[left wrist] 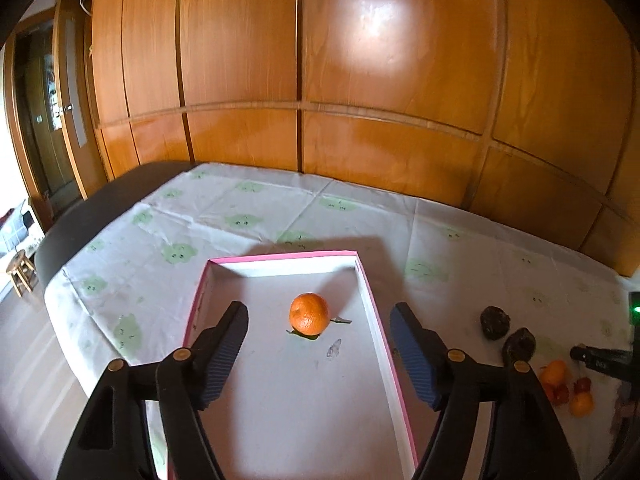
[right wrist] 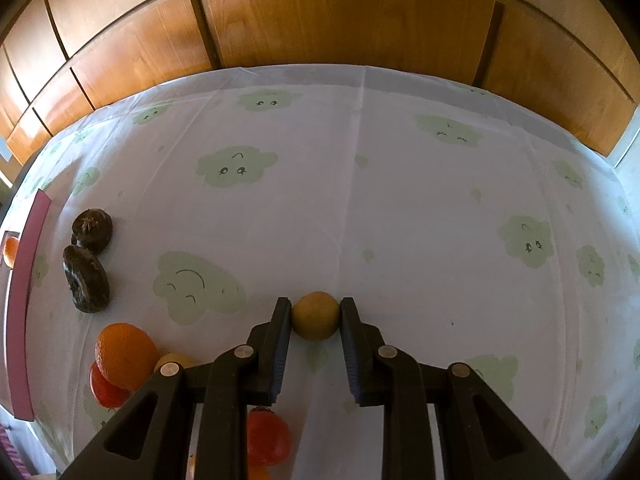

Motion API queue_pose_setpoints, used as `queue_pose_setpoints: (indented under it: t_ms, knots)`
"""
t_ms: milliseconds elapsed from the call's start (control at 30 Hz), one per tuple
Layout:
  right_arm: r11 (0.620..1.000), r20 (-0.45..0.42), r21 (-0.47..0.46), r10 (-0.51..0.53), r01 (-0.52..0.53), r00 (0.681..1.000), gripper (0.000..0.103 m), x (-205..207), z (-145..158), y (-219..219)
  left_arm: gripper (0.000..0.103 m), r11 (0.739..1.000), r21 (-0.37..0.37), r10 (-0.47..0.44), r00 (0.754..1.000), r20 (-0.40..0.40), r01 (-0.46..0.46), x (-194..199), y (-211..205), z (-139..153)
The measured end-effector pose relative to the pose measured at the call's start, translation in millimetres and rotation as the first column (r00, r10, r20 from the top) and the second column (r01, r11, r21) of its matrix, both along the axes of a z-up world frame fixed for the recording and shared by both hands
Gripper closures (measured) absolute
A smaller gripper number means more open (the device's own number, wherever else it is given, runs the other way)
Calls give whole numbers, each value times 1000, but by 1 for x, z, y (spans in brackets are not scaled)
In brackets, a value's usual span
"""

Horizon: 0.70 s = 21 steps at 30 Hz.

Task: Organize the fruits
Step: 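Carry the small yellow fruit with the right tool into the tray and release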

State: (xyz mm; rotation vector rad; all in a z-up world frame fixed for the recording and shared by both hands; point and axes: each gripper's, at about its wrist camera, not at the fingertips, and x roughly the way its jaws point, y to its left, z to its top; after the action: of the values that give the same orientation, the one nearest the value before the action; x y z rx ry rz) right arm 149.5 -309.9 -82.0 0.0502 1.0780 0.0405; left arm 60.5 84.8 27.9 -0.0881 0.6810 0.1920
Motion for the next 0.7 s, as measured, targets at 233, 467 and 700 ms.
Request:
queue_pose_setpoints:
  t_ms: [233, 467, 700]
  knots:
    - [1000, 39, 22, -8, 7, 999, 79, -6, 12, 0, 27, 1000, 26, -7, 1000, 21, 6, -19, -5, 7]
    - [993, 100, 44, 104, -109, 989, 79, -21, 44, 35, 26, 999, 44, -4, 999, 34, 2, -30, -5, 11]
    - [946, 130, 108, 292, -306, 948, 79, -36, 57, 121, 24, 997, 66, 23, 998, 60, -27, -43, 2, 17]
